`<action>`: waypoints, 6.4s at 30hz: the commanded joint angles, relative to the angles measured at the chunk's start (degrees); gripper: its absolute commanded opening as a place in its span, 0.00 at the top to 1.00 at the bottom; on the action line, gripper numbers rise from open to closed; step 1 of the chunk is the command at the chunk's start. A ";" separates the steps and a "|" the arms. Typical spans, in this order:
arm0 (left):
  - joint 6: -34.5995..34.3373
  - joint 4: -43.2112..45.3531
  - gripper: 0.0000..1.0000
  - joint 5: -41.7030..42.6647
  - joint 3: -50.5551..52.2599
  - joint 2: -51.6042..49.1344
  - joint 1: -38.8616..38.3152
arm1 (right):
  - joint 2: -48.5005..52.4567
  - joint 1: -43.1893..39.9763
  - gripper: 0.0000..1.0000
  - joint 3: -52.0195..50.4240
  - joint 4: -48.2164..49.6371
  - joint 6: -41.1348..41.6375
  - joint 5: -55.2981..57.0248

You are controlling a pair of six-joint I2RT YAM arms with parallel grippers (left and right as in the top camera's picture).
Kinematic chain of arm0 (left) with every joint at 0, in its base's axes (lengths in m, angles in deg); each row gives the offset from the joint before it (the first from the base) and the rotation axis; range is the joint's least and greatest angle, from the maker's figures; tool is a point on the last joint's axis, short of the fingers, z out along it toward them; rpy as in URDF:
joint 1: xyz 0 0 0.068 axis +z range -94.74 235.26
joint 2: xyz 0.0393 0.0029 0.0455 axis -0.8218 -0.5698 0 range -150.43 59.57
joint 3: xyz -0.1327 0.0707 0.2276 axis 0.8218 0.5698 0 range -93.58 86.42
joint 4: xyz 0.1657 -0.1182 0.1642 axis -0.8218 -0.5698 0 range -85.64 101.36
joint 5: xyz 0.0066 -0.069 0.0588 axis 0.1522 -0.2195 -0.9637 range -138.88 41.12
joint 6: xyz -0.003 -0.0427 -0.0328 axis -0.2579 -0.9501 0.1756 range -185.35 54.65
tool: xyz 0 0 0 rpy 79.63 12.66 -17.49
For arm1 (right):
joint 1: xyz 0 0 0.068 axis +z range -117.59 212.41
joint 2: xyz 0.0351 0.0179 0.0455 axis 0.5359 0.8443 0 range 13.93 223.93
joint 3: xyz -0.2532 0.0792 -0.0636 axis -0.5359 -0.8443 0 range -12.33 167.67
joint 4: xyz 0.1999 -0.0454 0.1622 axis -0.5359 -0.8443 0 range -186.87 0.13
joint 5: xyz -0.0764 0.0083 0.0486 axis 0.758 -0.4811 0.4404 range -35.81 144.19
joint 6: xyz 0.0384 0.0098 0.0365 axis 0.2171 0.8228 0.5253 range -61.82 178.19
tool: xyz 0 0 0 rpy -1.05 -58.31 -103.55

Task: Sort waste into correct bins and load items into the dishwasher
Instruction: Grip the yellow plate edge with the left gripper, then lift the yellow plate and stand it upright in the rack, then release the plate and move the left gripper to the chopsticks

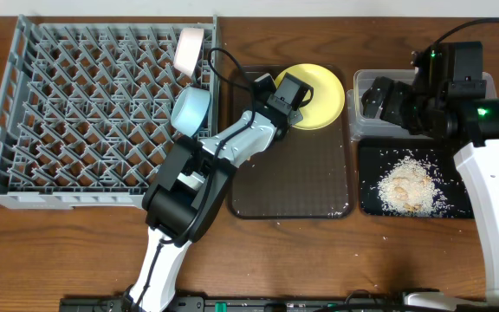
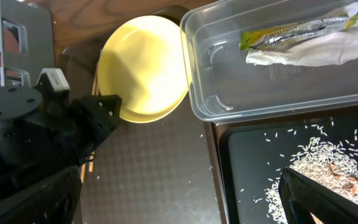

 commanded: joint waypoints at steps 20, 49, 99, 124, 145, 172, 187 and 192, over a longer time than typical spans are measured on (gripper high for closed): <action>12.55 -3.37 0.93 4.15 0.76 4.28 6.78 | 0.07 0.17 0.01 0.13 0.00 -0.35 0.15; -4.98 -11.34 0.53 11.19 1.22 9.16 4.94 | 0.07 0.17 0.01 0.13 0.00 -0.35 0.15; 1.75 -5.68 0.93 13.09 1.20 5.11 5.79 | 0.07 0.17 0.01 0.13 0.00 -0.35 0.17; 36.22 -13.68 0.93 0.13 1.20 34.18 13.49 | 0.07 0.17 0.01 0.13 0.00 -0.35 0.15; 68.61 -5.68 0.93 -18.08 1.20 35.23 32.70 | 0.07 0.17 0.01 0.13 0.00 -0.35 0.17; 78.66 10.08 0.91 -24.85 1.22 18.12 34.16 | 0.07 0.17 0.01 0.13 0.00 -0.35 0.15; 72.00 8.63 0.37 -17.97 1.20 17.68 33.31 | 0.07 0.17 0.01 0.13 0.00 -0.35 0.15; 68.11 8.59 0.30 -17.97 1.20 20.44 33.31 | 0.07 0.17 0.01 0.13 0.00 -0.35 0.15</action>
